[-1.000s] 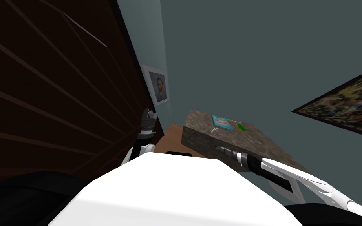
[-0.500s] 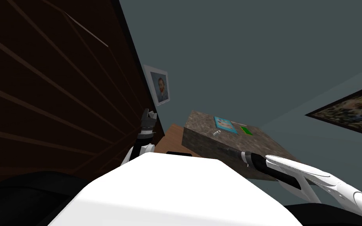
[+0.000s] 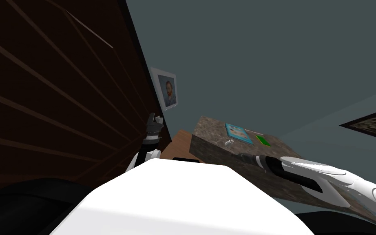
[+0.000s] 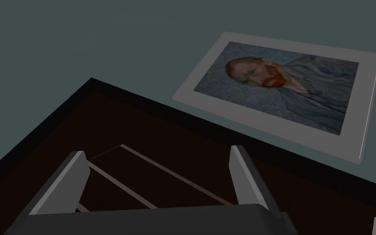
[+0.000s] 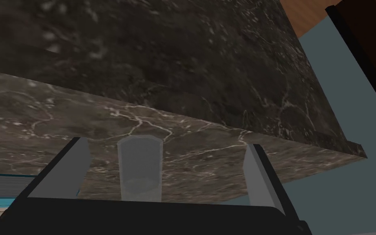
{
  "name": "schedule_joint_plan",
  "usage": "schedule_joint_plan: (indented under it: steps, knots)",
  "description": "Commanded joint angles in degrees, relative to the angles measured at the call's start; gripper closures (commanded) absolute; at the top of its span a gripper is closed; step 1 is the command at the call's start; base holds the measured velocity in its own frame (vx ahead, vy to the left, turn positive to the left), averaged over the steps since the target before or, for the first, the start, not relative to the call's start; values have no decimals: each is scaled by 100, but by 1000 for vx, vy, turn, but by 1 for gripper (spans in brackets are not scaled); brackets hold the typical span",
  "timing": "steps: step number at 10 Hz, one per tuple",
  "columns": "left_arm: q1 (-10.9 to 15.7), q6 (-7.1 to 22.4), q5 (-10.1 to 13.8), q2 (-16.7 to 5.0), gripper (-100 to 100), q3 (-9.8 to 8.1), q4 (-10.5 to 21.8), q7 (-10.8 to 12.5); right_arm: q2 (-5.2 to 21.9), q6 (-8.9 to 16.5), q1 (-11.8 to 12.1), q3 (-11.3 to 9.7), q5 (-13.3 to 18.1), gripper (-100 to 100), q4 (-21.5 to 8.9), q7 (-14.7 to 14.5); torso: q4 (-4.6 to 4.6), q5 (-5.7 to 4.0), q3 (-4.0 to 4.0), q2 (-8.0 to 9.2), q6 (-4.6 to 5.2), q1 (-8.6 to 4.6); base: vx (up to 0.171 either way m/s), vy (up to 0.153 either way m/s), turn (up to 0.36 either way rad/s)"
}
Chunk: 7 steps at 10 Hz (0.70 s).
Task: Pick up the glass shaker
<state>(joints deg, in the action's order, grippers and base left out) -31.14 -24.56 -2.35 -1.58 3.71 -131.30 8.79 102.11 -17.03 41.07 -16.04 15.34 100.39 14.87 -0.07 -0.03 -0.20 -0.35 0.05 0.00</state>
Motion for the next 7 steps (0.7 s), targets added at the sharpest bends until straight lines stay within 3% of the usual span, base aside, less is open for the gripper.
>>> schedule_joint_plan:
  steps: [1,7]
  knots:
    - [0,0,0,0,0,0,0,0,286,16,72,38,21,-100,-56,-50,0,0,0,0,0,0,56,7,62]
    - [0,0,0,0,0,0,0,0,1036,44,102,28,161,-100,-226,-123,0,2,0,-1,-1,9,59,11,67]
